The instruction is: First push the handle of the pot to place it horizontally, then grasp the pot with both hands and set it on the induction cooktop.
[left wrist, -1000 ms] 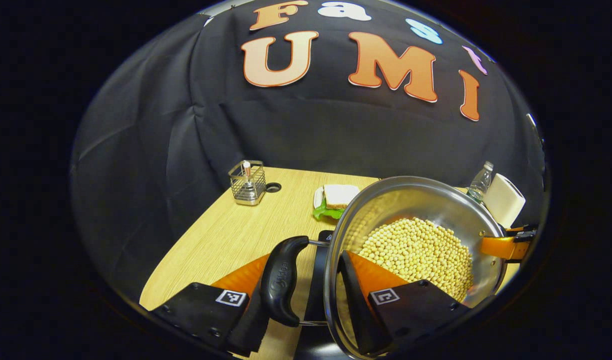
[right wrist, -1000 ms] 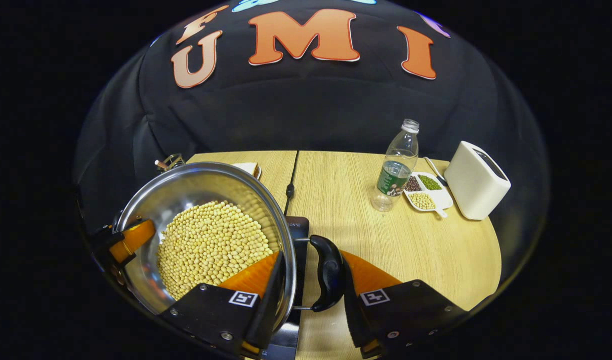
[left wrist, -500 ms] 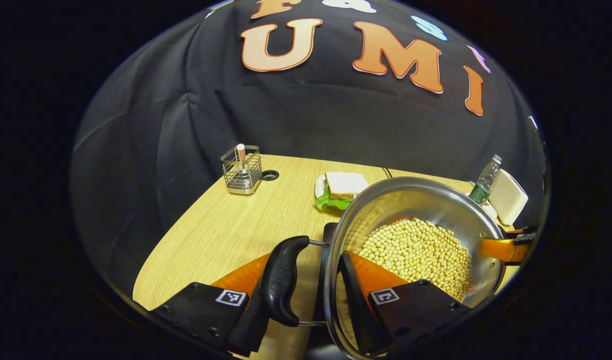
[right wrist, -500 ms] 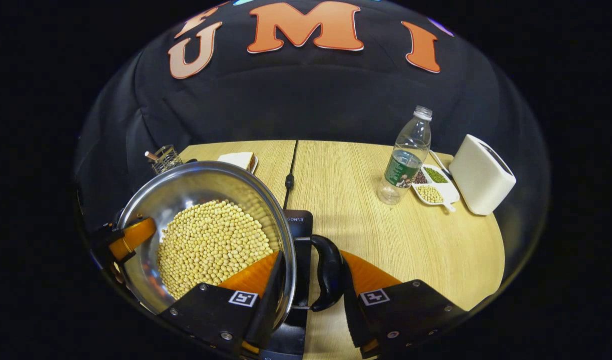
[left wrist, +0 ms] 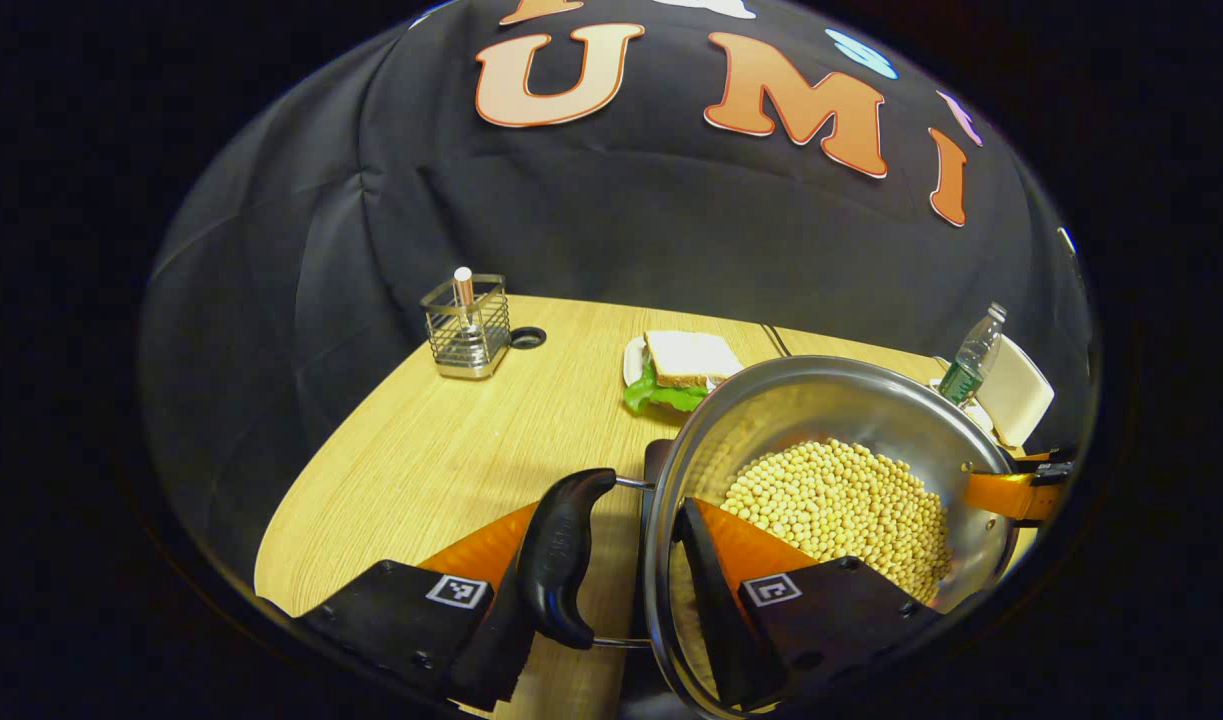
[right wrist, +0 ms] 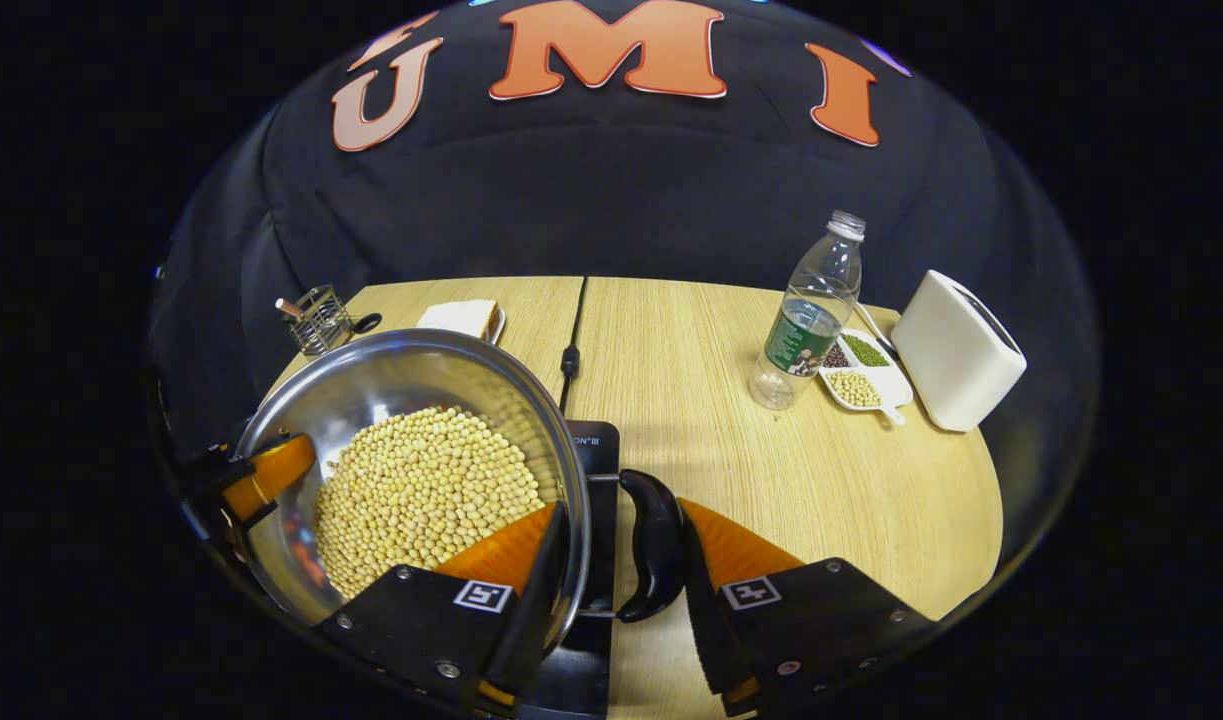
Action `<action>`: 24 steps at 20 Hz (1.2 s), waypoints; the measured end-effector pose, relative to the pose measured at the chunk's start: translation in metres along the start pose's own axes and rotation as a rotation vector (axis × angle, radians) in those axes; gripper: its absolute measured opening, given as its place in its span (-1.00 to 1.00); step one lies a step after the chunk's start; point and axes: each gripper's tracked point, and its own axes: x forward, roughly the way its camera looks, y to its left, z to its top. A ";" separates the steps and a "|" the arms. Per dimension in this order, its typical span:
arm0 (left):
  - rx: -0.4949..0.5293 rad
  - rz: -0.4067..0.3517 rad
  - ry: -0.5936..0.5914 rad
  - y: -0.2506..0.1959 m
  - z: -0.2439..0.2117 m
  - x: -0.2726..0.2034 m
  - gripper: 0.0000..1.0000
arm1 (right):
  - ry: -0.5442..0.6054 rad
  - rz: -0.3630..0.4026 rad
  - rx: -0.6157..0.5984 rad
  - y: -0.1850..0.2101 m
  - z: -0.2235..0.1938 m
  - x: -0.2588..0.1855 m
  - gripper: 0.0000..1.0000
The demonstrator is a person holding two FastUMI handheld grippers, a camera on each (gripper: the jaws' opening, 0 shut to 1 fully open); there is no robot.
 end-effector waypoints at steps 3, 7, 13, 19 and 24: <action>0.017 0.013 -0.013 -0.001 -0.001 -0.001 0.66 | -0.011 0.040 0.009 0.003 0.001 -0.003 0.35; 0.019 0.050 -0.088 0.002 0.023 -0.018 0.74 | -0.175 0.039 0.033 -0.009 0.042 -0.033 0.51; 0.060 0.033 -0.358 -0.036 0.108 -0.109 0.68 | -0.463 0.056 0.032 -0.038 0.103 -0.123 0.65; 0.104 -0.040 -0.633 -0.097 0.182 -0.220 0.99 | -0.676 0.064 -0.010 -0.084 0.134 -0.209 0.82; 0.038 -0.134 -0.756 -0.148 0.203 -0.295 1.00 | -0.801 -0.016 -0.063 -0.131 0.143 -0.262 0.96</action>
